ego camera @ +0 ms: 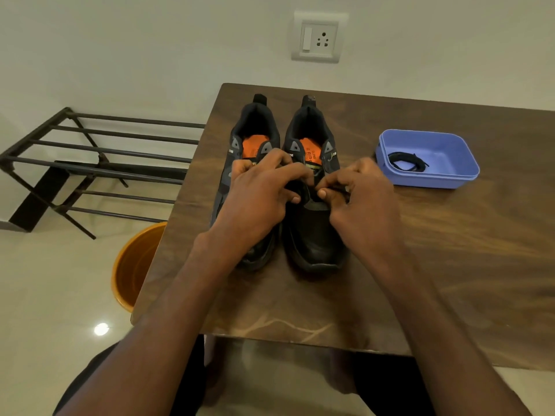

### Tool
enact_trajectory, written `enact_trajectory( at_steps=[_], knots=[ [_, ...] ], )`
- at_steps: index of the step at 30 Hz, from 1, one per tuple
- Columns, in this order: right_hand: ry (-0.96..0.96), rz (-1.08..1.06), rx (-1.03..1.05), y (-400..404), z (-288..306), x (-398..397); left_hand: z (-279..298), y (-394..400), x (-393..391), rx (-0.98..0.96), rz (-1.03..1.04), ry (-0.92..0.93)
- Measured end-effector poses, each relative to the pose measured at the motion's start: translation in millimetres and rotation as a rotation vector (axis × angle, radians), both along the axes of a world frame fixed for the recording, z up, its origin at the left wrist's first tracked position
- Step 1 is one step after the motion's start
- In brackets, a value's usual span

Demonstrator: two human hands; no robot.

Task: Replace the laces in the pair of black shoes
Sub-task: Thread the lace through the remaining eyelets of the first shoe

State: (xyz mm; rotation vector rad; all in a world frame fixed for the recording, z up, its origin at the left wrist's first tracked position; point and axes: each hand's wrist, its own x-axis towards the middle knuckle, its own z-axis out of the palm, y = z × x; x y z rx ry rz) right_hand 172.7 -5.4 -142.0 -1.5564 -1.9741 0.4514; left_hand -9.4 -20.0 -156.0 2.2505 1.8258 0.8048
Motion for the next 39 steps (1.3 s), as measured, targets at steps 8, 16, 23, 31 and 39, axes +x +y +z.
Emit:
enact_trajectory(
  at_steps=[8, 16, 23, 31, 39],
  knots=[
    [0.118, -0.112, -0.079, 1, -7, -11, -3, 3, -2, 0.001, -0.010, -0.109],
    [-0.090, -0.068, -0.088, -1, 0, -13, -5, 4, -6, 0.017, -0.041, -0.154],
    [0.030, -0.129, -0.093, -7, -3, -19, -9, 6, -7, 0.016, -0.050, -0.166],
    [0.189, -0.141, -0.299, 0, 0, -15, -8, 5, -6, 0.032, -0.050, -0.142],
    [0.044, -0.094, -0.236, 0, -5, -16, -15, 7, -7, 0.036, -0.072, -0.159]
  ],
)
